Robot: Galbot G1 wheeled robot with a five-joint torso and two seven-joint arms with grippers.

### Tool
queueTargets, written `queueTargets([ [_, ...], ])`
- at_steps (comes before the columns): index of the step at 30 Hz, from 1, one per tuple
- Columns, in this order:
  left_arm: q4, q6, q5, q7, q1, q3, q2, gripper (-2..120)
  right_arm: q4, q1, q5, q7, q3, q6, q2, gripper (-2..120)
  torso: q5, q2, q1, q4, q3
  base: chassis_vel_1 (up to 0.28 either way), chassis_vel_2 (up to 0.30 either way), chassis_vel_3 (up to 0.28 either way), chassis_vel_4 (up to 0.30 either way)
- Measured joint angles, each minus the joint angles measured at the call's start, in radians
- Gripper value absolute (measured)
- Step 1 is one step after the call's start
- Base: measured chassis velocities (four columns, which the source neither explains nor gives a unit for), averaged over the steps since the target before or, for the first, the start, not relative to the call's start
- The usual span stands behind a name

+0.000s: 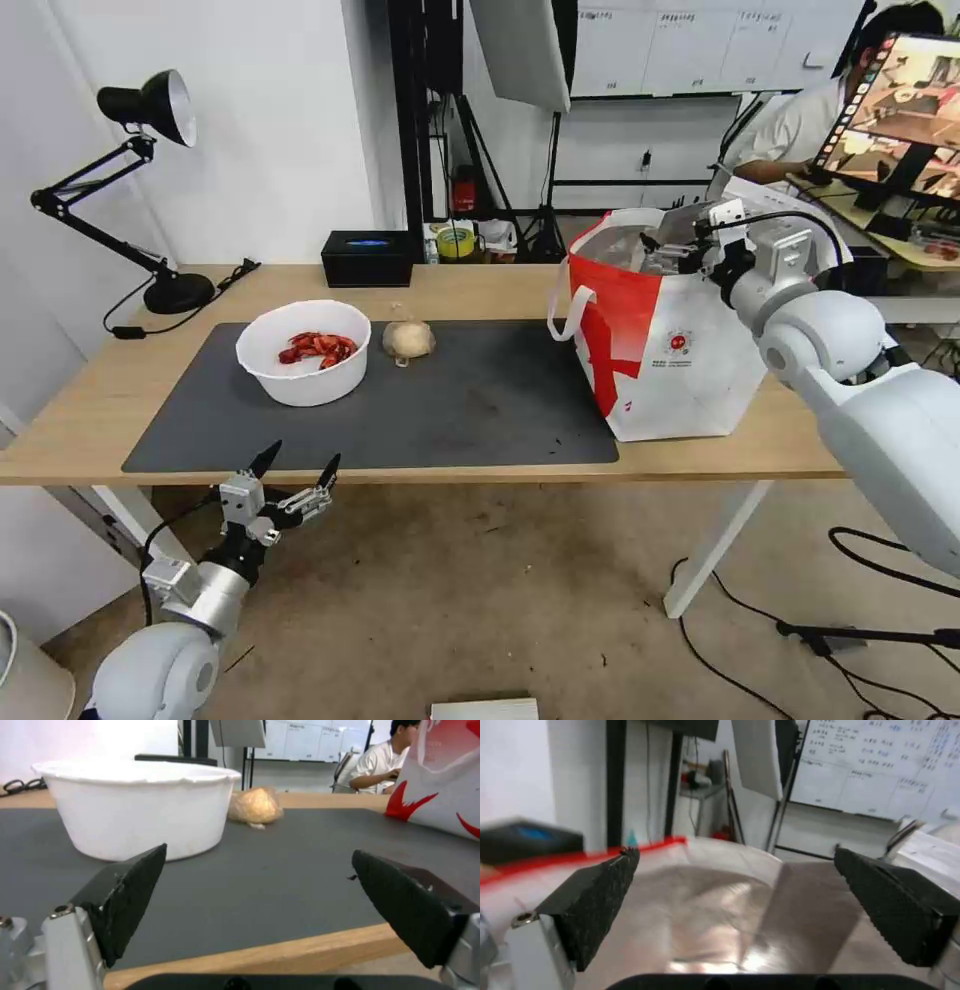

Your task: Pick up the trash from the table and place it into the takeout bag.

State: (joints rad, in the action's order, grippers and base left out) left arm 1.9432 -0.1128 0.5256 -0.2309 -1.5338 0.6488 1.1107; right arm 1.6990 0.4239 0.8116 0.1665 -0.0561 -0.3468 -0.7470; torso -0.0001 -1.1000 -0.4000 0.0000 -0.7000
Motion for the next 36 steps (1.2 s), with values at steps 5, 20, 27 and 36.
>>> queueTargets([
  [5, 0.012, 0.0, 0.003, 0.0, 0.001, 0.003, -0.003, 100, 0.048, 0.012, 0.175, 0.075, -0.028, 0.055, -0.004, 100, 0.0001, 0.0, 0.0, 0.0, 0.0, 0.0, 0.0, 0.0, 0.0],
  [20, 0.04, -0.013, 0.011, 0.0, -0.016, 0.052, 0.003, 100, 0.294, 0.297, 0.386, 0.016, -0.163, 0.153, 0.016, 100, 0.0003, 0.0, 0.0, -0.0001, 0.0, 0.0, 0.0, 0.0, 0.0],
  [27, 0.051, -0.031, 0.012, -0.001, -0.044, 0.072, 0.022, 100, 0.443, 0.482, 0.234, 0.026, -0.196, 0.202, 0.021, 100, -0.0003, 0.0, 0.0, 0.0, 0.0, 0.0, 0.0, 0.0, 0.0],
  [36, 0.048, -0.044, 0.009, -0.009, -0.069, 0.08, 0.039, 100, 0.496, 0.718, -0.007, 0.07, -0.225, 0.284, -0.019, 100, 0.0, 0.0, 0.0, 0.0, 0.0, 0.0, 0.0, 0.0, 0.0],
])
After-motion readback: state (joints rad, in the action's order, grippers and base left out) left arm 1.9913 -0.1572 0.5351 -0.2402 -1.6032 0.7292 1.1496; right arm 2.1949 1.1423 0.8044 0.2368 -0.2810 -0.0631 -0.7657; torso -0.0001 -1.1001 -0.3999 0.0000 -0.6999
